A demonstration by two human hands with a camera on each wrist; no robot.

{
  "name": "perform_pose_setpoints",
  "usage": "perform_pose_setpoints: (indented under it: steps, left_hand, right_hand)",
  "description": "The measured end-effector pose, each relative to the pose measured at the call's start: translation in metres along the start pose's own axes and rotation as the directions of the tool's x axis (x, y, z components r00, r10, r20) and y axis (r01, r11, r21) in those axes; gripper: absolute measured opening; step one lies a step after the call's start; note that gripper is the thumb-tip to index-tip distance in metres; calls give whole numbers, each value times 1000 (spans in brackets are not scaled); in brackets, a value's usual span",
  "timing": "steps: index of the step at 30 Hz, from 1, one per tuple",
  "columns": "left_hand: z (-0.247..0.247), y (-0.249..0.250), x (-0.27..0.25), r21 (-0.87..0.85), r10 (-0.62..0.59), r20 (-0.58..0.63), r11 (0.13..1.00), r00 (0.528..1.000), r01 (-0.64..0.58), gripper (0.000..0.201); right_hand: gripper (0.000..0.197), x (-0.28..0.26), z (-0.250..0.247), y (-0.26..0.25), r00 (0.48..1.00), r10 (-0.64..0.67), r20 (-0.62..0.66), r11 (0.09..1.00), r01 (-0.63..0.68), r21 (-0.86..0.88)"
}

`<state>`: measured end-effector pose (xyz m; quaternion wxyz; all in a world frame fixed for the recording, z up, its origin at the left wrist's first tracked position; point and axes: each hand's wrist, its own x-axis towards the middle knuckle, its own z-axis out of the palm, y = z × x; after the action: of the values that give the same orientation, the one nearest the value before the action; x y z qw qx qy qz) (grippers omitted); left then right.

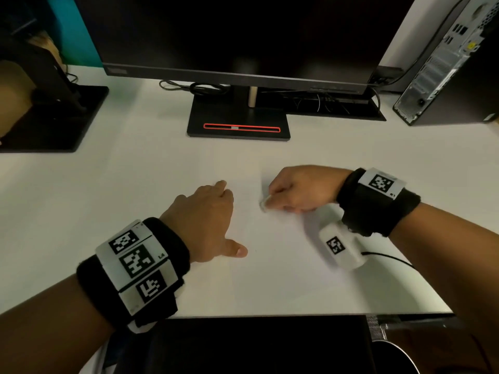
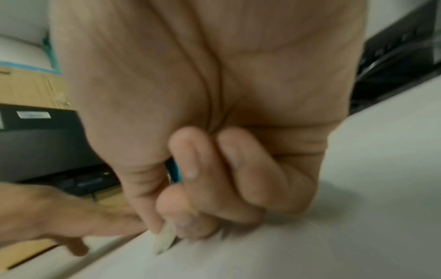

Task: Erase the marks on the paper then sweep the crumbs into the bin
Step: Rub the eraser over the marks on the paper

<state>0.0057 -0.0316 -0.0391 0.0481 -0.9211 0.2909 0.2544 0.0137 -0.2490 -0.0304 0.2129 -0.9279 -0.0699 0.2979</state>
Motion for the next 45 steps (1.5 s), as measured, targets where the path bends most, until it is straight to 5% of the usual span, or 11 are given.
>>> perform_pose_setpoints:
  steps: [4, 10, 16, 21, 27, 32, 38, 42, 45]
  left_hand:
    - [-2, 2, 1, 58, -30, 17, 998, 999, 29, 102]
    - [-3, 2, 2, 80, -64, 30, 995, 997, 62, 106]
    - [-2, 0, 3, 22, -63, 58, 998, 996, 62, 114]
    - [-1, -1, 3, 20, -51, 51, 999, 997, 50, 114]
    - [-3, 1, 3, 49, -47, 61, 998, 997, 44, 114]
    - [-1, -1, 3, 49, -40, 52, 998, 998, 37, 112]
    - [-3, 1, 1, 55, -45, 48, 998, 998, 42, 114]
    - [-2, 0, 0, 48, -43, 32, 998, 999, 41, 110]
    - [-2, -1, -1, 57, -46, 37, 997, 998, 44, 112]
  right_hand:
    - [40, 3, -8, 6, 995, -12, -101, 993, 0, -120]
    - [41, 4, 13, -19, 986, -100, 130, 993, 106, -43]
    - [42, 9, -11, -2, 999, -30, -44, 993, 25, -116]
    - [42, 9, 12, -21, 989, -90, 115, 994, 96, -49]
    - [42, 13, -11, -2, 995, -16, -95, 990, 3, -139]
    - [42, 11, 18, -26, 988, -94, 120, 995, 90, 36]
    - [41, 19, -8, -10, 989, -34, -141, 987, 11, -161]
    - [41, 19, 19, -29, 992, -108, 58, 992, 112, -64]
    - [42, 21, 12, -22, 997, -70, 26, 995, 71, -68]
